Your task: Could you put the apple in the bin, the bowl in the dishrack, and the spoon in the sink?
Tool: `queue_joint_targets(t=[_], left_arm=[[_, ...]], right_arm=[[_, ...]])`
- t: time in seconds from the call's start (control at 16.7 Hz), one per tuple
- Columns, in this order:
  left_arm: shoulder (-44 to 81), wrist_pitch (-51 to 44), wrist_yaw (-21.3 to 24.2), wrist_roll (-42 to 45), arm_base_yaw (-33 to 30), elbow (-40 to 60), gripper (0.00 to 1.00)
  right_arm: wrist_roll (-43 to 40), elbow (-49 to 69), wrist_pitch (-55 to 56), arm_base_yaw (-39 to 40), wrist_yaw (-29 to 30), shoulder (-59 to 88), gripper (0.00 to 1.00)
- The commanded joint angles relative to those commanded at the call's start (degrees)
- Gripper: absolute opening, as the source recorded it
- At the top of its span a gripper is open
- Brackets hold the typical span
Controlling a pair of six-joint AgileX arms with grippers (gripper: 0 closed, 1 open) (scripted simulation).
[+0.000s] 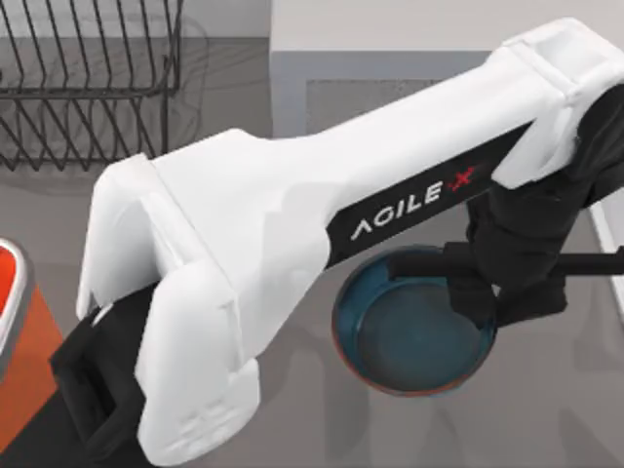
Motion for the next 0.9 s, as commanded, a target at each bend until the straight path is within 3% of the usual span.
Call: queue_joint_targets(t=[0.54,0.9], left_arm=[[-0.32,-3.09,0.02,0.59,0.59,2.82,0.0],[-12.08,6.19,0.18,8.79,11.33,-12.4,0.0]], right_arm=[[0.0,0.0,0.0,0.0,0.0,0.0,1.0],[0.0,0.0,0.0,0.0,0.0,0.0,1.0]])
